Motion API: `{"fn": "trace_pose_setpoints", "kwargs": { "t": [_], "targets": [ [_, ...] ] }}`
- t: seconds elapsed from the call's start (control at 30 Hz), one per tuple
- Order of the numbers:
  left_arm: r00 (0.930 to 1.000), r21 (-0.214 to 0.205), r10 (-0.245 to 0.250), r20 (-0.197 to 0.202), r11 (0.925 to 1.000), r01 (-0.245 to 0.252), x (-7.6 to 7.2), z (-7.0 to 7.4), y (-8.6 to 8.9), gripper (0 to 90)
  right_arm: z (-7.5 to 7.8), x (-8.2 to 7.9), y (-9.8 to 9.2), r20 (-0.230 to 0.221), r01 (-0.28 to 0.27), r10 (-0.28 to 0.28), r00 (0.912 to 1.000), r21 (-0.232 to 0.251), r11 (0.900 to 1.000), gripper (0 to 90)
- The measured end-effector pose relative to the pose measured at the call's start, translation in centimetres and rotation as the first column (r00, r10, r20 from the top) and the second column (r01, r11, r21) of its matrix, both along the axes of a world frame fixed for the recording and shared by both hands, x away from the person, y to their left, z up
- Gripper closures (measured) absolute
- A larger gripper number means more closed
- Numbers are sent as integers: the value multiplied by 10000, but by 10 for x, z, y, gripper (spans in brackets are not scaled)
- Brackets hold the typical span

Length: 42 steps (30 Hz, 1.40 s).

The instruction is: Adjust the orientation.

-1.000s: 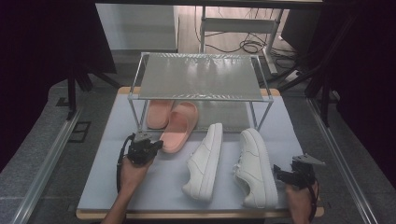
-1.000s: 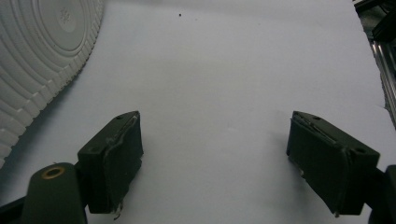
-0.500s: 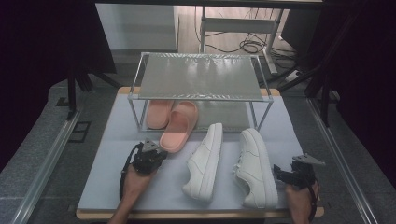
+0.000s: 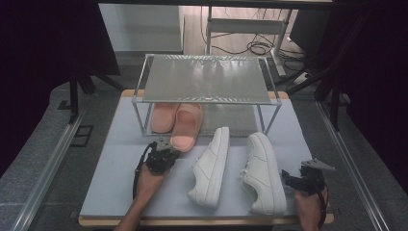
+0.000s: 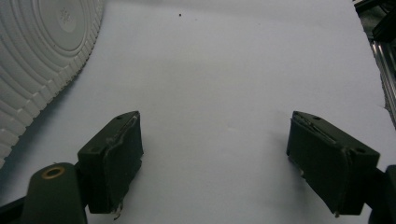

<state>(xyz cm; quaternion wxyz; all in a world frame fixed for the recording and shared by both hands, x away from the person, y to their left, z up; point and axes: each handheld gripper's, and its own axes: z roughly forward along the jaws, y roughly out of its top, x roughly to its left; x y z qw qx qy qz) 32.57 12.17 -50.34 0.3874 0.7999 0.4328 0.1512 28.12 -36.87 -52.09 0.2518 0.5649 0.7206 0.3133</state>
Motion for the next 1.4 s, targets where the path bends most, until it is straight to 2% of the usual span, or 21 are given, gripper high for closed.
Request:
{"fn": "trace_pose_setpoints", "kwargs": {
  "t": [0.27,0.77,1.07,1.4],
  "targets": [
    [9999,66,135,54,9999,-136,16,-1,-6,895,0,0,0,-3,0,0,10000,4,10000,187],
    [9968,33,800,42,9968,-800,53,-6,-9,895,0,0,0,-3,-24,24,10000,-6,10000,187],
    [9948,144,1014,-17,9947,-1014,70,-7,-14,893,0,0,0,-4,-26,26,10000,-2,10000,187],
    [9924,6,1222,-174,9925,-1222,83,-12,-17,894,0,0,0,-5,-29,29,10000,2,10000,187]
  ]
}}
